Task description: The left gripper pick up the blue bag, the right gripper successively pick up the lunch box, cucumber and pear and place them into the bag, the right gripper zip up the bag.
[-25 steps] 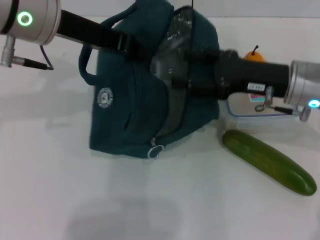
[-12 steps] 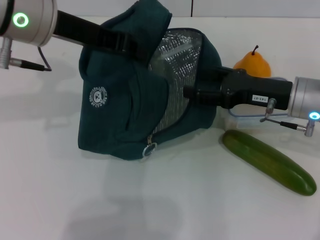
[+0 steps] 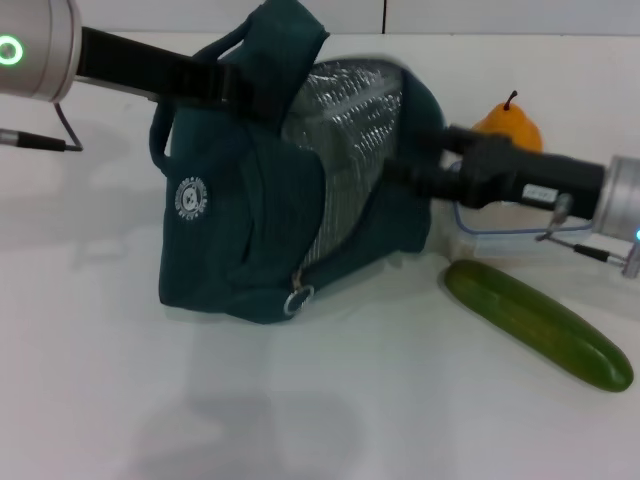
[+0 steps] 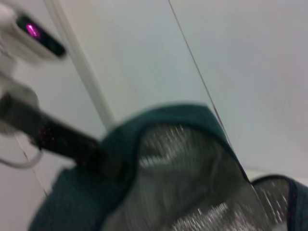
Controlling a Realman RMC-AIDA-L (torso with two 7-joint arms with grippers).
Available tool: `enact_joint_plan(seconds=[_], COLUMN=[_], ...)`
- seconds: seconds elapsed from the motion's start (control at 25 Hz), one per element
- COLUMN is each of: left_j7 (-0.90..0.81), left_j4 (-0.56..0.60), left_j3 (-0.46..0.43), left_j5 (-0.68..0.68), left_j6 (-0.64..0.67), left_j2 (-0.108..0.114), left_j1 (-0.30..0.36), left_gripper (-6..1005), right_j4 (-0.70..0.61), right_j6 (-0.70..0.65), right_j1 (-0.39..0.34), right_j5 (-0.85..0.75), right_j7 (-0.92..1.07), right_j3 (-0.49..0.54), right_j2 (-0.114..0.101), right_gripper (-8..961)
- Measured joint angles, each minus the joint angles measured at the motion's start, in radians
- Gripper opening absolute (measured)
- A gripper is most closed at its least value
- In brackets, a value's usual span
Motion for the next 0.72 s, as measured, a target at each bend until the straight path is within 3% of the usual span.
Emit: enact_joint_plan(seconds=[0.32, 0.72], left_j7=[0.006, 0.006], left_j4=[-0.002, -0.001], left_j3=[0.0, 0.006], left_j5=[0.001, 0.001], left_j6=[-0.001, 0.0], left_j2=[-0.004, -0.006], left_j1=[0.018, 0.019], left_gripper=[39, 39], right_j4=[-0.105, -0.02], right_j6=[-0.106, -0.133], right_j1=[-0.127, -0.216], right_j5=[0.144, 0.146], right_j7=[-0.003, 0.061], right_j3=[0.069, 0.205], right_j2=[-0.026, -0.083], right_gripper=[868, 869])
